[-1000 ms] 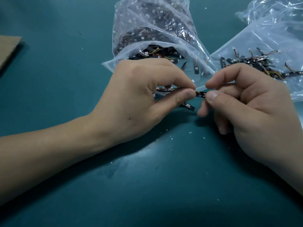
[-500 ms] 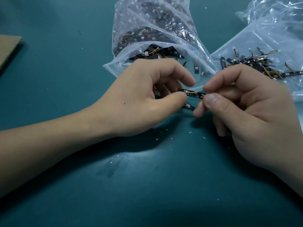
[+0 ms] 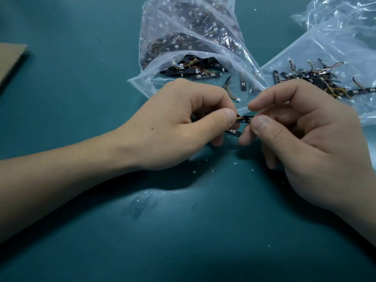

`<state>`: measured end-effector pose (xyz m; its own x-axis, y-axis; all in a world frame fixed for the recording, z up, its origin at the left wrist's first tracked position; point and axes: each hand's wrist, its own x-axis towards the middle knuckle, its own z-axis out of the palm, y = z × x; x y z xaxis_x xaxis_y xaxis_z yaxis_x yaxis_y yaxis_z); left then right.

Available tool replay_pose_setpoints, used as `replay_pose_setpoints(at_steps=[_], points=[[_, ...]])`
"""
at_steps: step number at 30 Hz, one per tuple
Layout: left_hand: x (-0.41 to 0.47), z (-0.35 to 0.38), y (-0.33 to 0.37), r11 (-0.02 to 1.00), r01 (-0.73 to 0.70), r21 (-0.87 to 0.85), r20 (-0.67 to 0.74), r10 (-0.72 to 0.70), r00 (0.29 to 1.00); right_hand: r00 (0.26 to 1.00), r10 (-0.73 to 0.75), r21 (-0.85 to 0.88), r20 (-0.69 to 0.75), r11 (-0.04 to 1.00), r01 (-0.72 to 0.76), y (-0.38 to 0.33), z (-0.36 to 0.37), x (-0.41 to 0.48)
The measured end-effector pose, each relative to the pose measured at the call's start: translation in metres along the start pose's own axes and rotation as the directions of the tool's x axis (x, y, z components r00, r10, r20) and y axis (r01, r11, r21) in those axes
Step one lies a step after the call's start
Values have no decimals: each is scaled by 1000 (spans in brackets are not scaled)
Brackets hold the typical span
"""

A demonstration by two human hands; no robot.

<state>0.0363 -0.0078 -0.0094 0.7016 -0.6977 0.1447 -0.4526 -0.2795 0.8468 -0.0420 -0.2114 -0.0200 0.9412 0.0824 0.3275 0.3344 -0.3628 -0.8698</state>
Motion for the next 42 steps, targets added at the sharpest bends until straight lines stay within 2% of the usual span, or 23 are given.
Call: replay_pose_setpoints(at_steps=[15,42], points=[[-1,-2,1,1000,-8,0,16,8,1000,1000,-14,-64,13,998,14,-2,1,-1],[-1,0,1,999,-11,34,-9,11,1000,999,42,-19,-10,999,-42,-1,0,-2]])
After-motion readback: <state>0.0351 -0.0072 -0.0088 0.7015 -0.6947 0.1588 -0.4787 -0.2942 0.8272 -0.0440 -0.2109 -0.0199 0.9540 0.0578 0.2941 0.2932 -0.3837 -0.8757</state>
